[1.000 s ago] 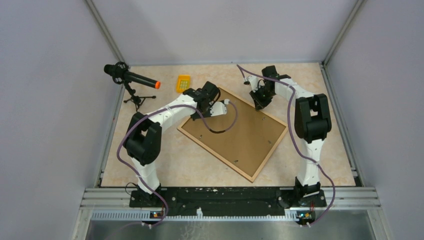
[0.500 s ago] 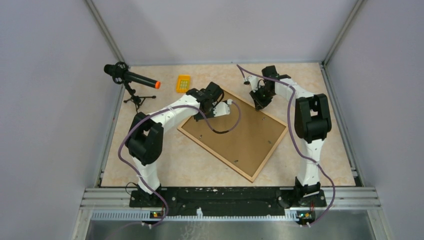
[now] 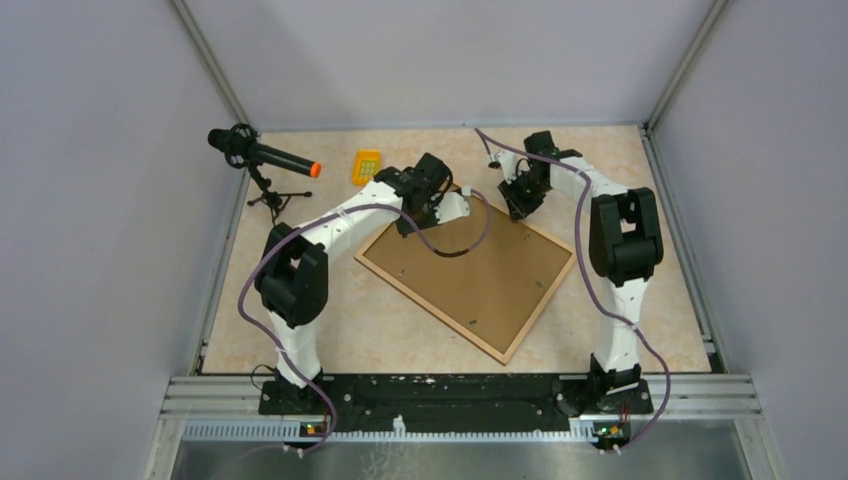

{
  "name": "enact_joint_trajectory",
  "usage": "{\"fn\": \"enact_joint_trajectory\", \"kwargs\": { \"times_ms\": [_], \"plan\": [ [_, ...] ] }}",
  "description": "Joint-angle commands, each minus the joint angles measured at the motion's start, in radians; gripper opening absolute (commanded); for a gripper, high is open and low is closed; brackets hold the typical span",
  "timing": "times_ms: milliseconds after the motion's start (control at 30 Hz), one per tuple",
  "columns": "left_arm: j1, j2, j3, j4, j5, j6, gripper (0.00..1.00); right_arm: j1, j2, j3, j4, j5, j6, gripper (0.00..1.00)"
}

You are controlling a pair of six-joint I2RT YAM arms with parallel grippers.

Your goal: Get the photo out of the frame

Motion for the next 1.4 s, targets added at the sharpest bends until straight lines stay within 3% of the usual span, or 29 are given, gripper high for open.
{"fn": "enact_joint_trajectory", "kwargs": {
  "times_ms": [0,133,267,533,733,1067,1367],
  "plan": [
    [-0.006,-0.041,0.098,-0.039,0.11,-0.062,0.0,0.003,-0.04,0.008,0.055,-0.013,0.018,0.31],
    [-0.005,-0.093,0.113,-0.058,0.164,-0.107,0.0,-0.004,-0.077,0.041,0.032,-0.07,0.04,0.45],
    [0.019,-0.198,0.056,-0.048,0.25,-0.151,0.0,-0.012,-0.121,0.057,0.01,-0.105,0.056,0.52],
    [0.243,-0.596,-0.332,0.134,0.46,-0.204,0.0,-0.044,-0.247,0.015,0.002,-0.2,0.091,0.57],
    [0.387,-0.835,-0.576,0.194,0.493,-0.188,0.0,-0.055,-0.331,-0.078,0.03,-0.248,0.128,0.57],
    [0.855,-0.797,-0.754,0.318,0.675,-0.06,0.0,-0.057,-0.378,-0.16,0.068,-0.278,0.167,0.57],
    [1.015,-0.644,-0.816,0.564,0.688,-0.088,0.0,-0.057,-0.384,-0.197,0.082,-0.274,0.167,0.57]
  ]
}}
